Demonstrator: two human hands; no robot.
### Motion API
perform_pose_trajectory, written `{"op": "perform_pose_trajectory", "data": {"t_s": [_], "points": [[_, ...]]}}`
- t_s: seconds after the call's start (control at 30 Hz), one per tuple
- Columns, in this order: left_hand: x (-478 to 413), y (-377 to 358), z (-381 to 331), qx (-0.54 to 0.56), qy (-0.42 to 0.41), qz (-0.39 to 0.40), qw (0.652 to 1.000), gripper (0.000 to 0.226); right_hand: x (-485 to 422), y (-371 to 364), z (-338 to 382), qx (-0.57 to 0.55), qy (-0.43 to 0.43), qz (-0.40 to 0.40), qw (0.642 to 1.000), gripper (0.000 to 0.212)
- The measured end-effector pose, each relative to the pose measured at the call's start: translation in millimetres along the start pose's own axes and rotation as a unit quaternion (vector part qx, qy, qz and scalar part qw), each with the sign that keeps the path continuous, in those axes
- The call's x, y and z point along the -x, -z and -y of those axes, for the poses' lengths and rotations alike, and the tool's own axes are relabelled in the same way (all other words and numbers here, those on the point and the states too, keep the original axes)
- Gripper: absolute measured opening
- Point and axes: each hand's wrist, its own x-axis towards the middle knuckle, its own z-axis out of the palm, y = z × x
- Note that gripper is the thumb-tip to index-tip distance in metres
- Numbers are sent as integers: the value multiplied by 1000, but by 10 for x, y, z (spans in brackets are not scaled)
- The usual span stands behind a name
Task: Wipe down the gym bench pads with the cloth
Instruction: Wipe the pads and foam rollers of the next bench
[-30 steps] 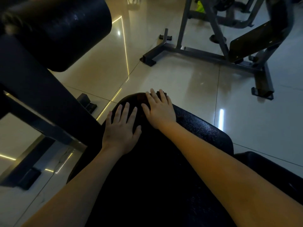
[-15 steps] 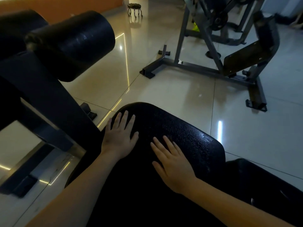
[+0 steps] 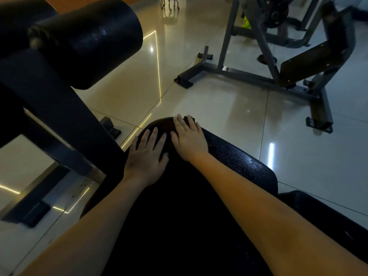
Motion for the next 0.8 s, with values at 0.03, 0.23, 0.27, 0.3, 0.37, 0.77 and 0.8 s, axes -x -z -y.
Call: {"op": "perform_pose_trajectory", "data": {"t_s": [0.03,0.23,0.27,0.3,0.37,0.77,0.8], "points": [[3,10,-4,-1,0,2,1000,61,62,3,0,-5,-3,1,1000,57],[20,10,13,9,-3,4,1000,62,1061,17,-215,8,33,51,998,59],[16,4,15,15,-4,1,1000,62,1293,9,-287,6,44,56,997,59],[12,6,21,18,-5,1,1000,61,1508,-8,-363,5,53,58,997,60],[5,32,24,18,-7,13,1000,63,1842,-49,-491,20,65,50,996,60],[-6,17,-9,-7,9,16,1000,61,70,15,-171,30,-33,-11,999,57],[-2,22,-8,-5,9,17,1000,61,-43,17,-167,27,-39,-11,999,57]]}}
